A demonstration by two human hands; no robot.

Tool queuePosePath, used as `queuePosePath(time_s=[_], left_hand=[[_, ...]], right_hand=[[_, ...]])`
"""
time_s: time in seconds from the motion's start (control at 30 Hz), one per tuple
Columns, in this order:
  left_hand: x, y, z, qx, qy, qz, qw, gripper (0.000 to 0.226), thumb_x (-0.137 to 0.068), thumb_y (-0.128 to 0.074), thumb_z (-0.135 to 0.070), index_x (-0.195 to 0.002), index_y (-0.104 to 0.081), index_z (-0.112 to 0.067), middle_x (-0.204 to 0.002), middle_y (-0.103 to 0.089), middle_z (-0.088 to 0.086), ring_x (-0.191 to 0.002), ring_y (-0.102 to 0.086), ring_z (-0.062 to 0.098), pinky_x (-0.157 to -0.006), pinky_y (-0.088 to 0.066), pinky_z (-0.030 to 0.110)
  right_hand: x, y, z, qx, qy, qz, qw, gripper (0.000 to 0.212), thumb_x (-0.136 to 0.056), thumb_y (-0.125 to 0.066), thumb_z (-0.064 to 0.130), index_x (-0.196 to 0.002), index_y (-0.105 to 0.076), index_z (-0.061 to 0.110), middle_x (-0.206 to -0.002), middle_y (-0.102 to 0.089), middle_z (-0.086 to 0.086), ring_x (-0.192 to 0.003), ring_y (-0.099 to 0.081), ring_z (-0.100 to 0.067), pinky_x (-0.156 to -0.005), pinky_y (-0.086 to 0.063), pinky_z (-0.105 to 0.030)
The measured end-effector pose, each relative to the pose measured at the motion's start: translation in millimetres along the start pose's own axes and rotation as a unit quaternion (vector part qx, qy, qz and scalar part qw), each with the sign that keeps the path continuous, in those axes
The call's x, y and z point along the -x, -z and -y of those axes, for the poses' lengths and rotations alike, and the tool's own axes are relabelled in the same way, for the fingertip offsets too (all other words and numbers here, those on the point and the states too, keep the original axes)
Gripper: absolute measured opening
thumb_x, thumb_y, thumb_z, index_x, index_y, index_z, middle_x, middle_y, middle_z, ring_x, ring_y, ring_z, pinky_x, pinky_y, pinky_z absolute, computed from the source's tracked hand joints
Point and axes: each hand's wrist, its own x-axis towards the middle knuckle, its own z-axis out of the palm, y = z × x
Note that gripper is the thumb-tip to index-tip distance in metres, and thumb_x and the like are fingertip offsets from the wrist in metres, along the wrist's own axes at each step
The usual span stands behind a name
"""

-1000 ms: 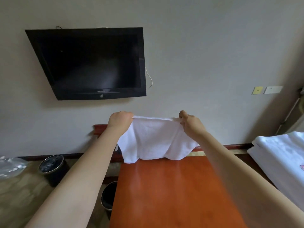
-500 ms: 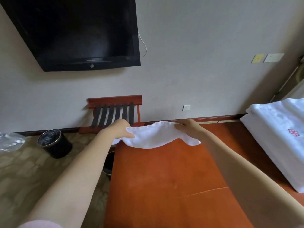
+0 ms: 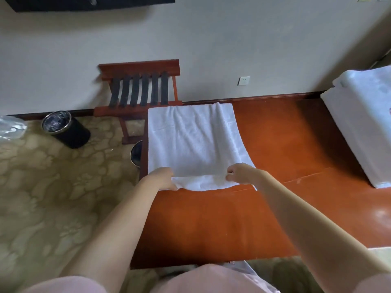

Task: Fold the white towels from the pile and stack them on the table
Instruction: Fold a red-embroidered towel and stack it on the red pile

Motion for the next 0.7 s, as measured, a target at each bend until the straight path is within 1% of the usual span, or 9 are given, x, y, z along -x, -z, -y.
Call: queuePosePath(time_s=[0.1, 0.17, 0.23, 0.3, 0.4, 0.5, 0.57, 0.63, 0.7], left_hand=[[3, -24, 10, -0.013, 0.019, -0.001, 1.0, 0.06, -0.085, -0.064, -0.033, -0.138, -0.047, -0.012, -0.134, -0.053, 0.006, -0.114, -0.056, 0.022, -0.087, -0.048, 0.027], [7, -37, 14, -0.021, 0.023, -0.003, 1.0, 0.061, -0.087, -0.061, -0.033, -0.142, -0.042, -0.013, -0.14, -0.048, 0.005, -0.121, -0.052, 0.022, -0.094, -0.045, 0.028], [11, -49, 14, -0.031, 0.032, -0.001, 0.999, 0.053, -0.089, -0.058, -0.028, -0.138, -0.047, -0.014, -0.129, -0.054, 0.002, -0.108, -0.055, 0.019, -0.088, -0.045, 0.028], [15, -59, 13, -0.035, 0.04, -0.008, 0.999, 0.041, -0.089, -0.055, -0.024, -0.129, -0.055, -0.012, -0.117, -0.058, 0.001, -0.094, -0.053, 0.017, -0.08, -0.046, 0.027], [20, -72, 13, -0.041, 0.04, -0.014, 0.998, 0.024, -0.088, -0.055, -0.022, -0.11, -0.06, -0.012, -0.103, -0.057, 0.001, -0.085, -0.053, 0.016, -0.063, -0.04, 0.022], [28, -92, 11, -0.03, 0.033, 0.009, 0.999, 0.027, -0.088, -0.057, -0.02, -0.114, -0.06, -0.013, -0.108, -0.057, 0.002, -0.085, -0.052, 0.015, -0.063, -0.039, 0.022], [37, -109, 11, -0.023, 0.028, 0.013, 0.999, 0.019, -0.088, -0.057, -0.021, -0.106, -0.06, -0.016, -0.104, -0.057, 0.0, -0.083, -0.052, 0.014, -0.061, -0.038, 0.021], [46, -124, 13, -0.01, 0.023, 0.008, 1.0, 0.009, -0.088, -0.059, -0.022, -0.095, -0.055, -0.021, -0.099, -0.057, -0.001, -0.082, -0.054, 0.013, -0.061, -0.038, 0.021], [58, -137, 17, -0.004, 0.022, 0.007, 1.0, 0.01, -0.088, -0.061, -0.025, -0.094, -0.054, -0.022, -0.094, -0.056, -0.003, -0.081, -0.054, 0.012, -0.062, -0.039, 0.021]], right_hand=[[2, -22, -10, 0.01, -0.012, 0.023, 1.0, 0.017, -0.095, -0.044, 0.032, -0.097, -0.054, 0.018, -0.093, -0.053, -0.001, -0.081, -0.049, -0.019, -0.068, -0.04, -0.03], [5, -34, -15, 0.005, -0.012, 0.027, 1.0, 0.024, -0.095, -0.046, 0.037, -0.109, -0.054, 0.02, -0.099, -0.053, 0.0, -0.086, -0.05, -0.019, -0.072, -0.042, -0.03], [9, -44, -21, -0.006, -0.011, 0.028, 1.0, 0.031, -0.091, -0.053, 0.044, -0.112, -0.05, 0.021, -0.099, -0.054, 0.003, -0.083, -0.05, -0.016, -0.068, -0.041, -0.027], [16, -54, -28, -0.008, -0.007, 0.035, 0.999, 0.038, -0.082, -0.064, 0.047, -0.104, -0.045, 0.021, -0.09, -0.053, 0.004, -0.073, -0.047, -0.011, -0.06, -0.037, -0.024], [23, -66, -36, 0.005, -0.012, 0.041, 0.999, 0.04, -0.075, -0.075, 0.038, -0.099, -0.047, 0.022, -0.087, -0.055, 0.004, -0.07, -0.047, -0.01, -0.057, -0.037, -0.022], [33, -79, -40, 0.023, -0.023, 0.05, 0.998, 0.038, -0.076, -0.076, 0.028, -0.105, -0.052, 0.02, -0.096, -0.058, 0.001, -0.08, -0.052, -0.014, -0.064, -0.044, -0.024], [42, -95, -44, 0.015, -0.034, 0.056, 0.998, 0.038, -0.076, -0.075, 0.021, -0.105, -0.051, 0.02, -0.098, -0.06, -0.001, -0.085, -0.056, -0.018, -0.07, -0.048, -0.028], [52, -112, -48, -0.003, -0.045, 0.049, 0.998, 0.034, -0.077, -0.071, 0.014, -0.103, -0.049, 0.019, -0.097, -0.062, -0.004, -0.083, -0.057, -0.02, -0.07, -0.049, -0.031], [65, -128, -49, -0.025, -0.047, 0.04, 0.998, 0.031, -0.079, -0.065, 0.007, -0.102, -0.047, 0.019, -0.096, -0.063, -0.006, -0.078, -0.057, -0.02, -0.067, -0.05, -0.032]])
